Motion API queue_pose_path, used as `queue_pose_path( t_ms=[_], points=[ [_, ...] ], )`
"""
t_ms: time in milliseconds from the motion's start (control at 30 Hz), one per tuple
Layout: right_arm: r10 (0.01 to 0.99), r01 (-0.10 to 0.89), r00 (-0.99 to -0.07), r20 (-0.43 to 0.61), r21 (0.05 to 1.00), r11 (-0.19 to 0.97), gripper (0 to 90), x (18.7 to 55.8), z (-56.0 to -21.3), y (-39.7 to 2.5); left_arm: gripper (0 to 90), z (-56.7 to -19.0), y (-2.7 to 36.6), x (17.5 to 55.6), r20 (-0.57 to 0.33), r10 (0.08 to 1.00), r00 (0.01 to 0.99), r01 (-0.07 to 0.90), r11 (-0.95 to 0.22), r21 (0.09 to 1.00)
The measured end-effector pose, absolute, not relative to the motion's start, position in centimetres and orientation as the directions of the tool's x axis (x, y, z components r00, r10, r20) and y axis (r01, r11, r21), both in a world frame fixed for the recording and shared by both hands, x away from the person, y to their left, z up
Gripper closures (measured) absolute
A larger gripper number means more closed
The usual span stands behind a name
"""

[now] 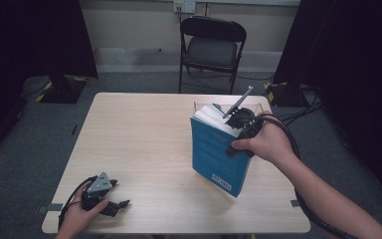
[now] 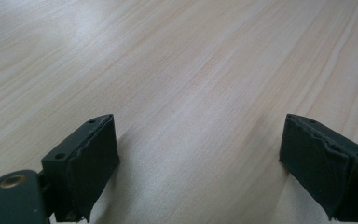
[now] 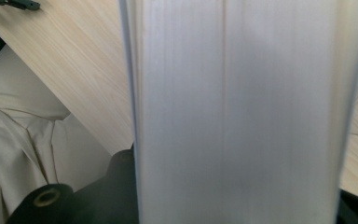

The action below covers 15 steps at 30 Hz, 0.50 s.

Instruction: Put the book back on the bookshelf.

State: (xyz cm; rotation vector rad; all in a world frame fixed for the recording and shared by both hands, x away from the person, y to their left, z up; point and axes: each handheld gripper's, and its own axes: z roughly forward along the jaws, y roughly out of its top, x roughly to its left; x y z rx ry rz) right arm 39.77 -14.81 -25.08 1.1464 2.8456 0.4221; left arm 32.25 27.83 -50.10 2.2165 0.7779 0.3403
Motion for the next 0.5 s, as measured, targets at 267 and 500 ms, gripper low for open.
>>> queue_pose_path(
  t_ms=[267, 500],
  points=[
    [0.708, 0.693, -0.704, 0.054, 0.268, 0.669, 61.8, 39.7, -25.1, -15.9, 10.8, -50.1, 27.8, 32.3, 0.003, 0.626, 0.780, 0.426, -0.535, 0.729],
    [0.731, 0.715, -0.680, 0.054, 0.269, 0.645, 61.8, 39.6, -24.9, -17.0, 10.8, -50.1, 27.8, 32.3, 0.003, 0.626, 0.780, 0.426, -0.535, 0.729]
  ],
)
